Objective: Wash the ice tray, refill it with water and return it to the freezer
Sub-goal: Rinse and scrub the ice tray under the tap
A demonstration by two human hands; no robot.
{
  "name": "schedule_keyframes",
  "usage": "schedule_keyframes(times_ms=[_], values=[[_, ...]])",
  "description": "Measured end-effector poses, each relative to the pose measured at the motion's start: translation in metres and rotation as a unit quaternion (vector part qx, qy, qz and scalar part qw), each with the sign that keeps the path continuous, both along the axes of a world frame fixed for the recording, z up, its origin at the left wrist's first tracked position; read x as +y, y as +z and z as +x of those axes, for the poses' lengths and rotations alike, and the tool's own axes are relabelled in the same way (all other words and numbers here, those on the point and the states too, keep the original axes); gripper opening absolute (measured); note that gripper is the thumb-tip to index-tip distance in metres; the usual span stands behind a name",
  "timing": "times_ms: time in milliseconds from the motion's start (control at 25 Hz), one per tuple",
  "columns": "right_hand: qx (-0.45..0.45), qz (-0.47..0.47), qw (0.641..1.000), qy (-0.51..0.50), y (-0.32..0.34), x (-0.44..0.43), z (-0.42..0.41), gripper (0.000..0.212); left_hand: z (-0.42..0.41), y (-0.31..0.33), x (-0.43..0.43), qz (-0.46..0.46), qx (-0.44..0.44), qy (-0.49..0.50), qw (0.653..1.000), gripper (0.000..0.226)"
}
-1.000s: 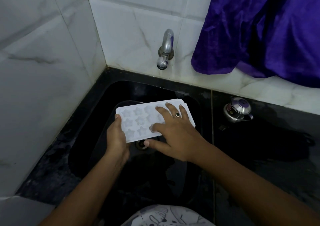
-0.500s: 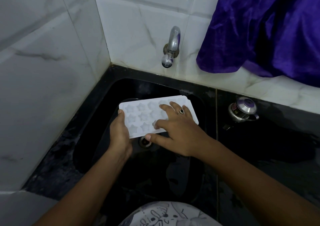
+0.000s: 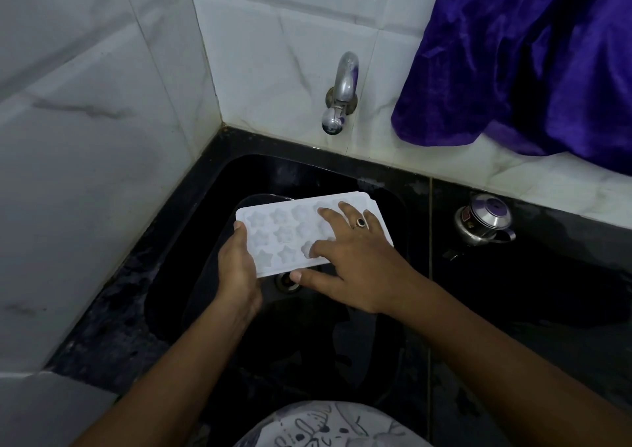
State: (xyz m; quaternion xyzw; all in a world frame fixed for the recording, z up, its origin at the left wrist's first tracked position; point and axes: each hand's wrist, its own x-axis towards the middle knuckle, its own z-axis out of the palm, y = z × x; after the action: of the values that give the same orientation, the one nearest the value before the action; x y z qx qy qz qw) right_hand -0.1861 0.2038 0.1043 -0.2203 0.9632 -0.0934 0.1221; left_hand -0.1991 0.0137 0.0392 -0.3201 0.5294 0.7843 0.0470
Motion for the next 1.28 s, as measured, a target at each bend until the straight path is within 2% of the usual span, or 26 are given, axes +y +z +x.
schedule_keyframes(times_ms=[360,480,640,800,960,1080,1280], values=[[0.021,0.01,1.0,0.003,0.001,0.009,-0.003,0.068,0.003,-0.001,0.005,0.004,-0.005,0.007,1.0,0.047],[0.003,0.024,1.0,0.007,-0.001,0.011,-0.004,0.062,0.002,-0.002,0.008,0.005,-0.002,0.006,1.0,0.048],[0.01,0.012,1.0,0.006,-0.003,0.011,-0.005,0.071,0.003,-0.004,0.01,0.004,-0.002,0.0,1.0,0.05],[-0.008,0.023,1.0,0.004,-0.005,0.011,-0.005,0.065,0.002,-0.003,0.014,-0.003,0.0,-0.009,1.0,0.048],[0.006,0.011,1.0,-0.005,-0.005,0.011,-0.006,0.074,-0.001,-0.001,0.014,-0.008,-0.006,-0.016,1.0,0.049],[-0.011,0.027,1.0,-0.012,-0.007,0.011,-0.005,0.066,-0.002,-0.001,0.016,-0.018,-0.003,-0.027,0.999,0.048],[0.007,0.019,1.0,-0.016,-0.004,0.01,-0.007,0.075,-0.004,0.0,0.018,-0.013,-0.012,-0.027,0.999,0.05]])
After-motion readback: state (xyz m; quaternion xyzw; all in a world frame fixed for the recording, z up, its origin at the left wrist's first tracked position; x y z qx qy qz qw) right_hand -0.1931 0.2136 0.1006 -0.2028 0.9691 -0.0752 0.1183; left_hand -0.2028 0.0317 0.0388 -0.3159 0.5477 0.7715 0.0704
